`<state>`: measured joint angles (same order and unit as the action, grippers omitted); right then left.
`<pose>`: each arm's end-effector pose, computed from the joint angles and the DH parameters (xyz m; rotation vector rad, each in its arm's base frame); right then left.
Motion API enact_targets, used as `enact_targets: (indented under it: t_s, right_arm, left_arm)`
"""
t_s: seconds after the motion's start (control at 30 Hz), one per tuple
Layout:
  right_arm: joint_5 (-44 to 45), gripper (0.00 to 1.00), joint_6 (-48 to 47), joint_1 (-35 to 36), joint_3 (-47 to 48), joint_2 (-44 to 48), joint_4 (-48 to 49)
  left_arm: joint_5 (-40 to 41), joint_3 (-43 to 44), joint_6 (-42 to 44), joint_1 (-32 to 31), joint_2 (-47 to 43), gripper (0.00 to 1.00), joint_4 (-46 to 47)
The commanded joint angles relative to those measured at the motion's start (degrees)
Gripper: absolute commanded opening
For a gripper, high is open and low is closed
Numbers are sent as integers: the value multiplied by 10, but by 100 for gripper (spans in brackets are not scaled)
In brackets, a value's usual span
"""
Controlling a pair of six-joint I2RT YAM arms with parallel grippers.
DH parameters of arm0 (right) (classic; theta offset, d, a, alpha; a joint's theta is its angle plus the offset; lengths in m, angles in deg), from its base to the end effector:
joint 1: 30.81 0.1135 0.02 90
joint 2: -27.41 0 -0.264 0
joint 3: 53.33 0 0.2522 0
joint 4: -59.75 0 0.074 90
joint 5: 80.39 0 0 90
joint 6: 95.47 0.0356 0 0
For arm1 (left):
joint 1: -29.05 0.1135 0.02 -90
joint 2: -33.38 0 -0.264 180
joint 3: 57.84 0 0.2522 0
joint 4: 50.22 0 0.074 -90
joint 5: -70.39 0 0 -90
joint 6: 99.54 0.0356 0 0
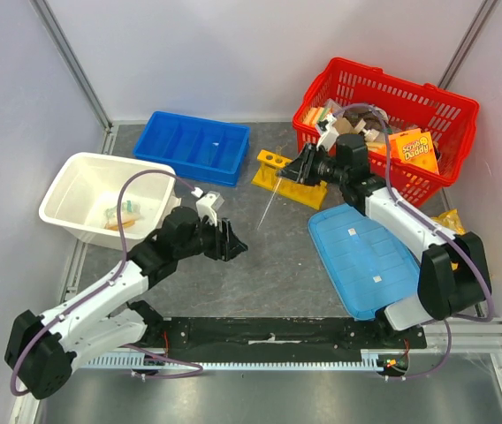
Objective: Organize the chemistry lab equipment
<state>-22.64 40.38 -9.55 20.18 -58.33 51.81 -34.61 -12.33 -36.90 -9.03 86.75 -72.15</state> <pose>0.3142 0.1427 0.2874 0.0325 2.0992 1.2898 0.1568 -0.1345 0.2370 0.3751 2.1884 -0.9390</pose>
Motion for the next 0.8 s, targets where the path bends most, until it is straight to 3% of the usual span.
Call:
enact_targets:
  t_s: [0.0,0.13,0.37,0.53,0.77]
  right_arm:
    - [93,28,-140,-1,86,44,-43]
    - [190,28,-235,0,120,71,-57]
    - [315,29,-307,0,141,71,-23]
    - [347,29,-328,0,149,44,12]
    - [347,29,-359,3,166,3,57]
  left_arm:
    - [34,71,45,-1,-31,61,-45]
    - [63,130,87,-1,-49,63,-109]
    - [100,169,139,-1,-82,65,-165]
    - [148,154,156,-1,-106,65,-171]
    - [147,142,161,-2,-123,66,-159]
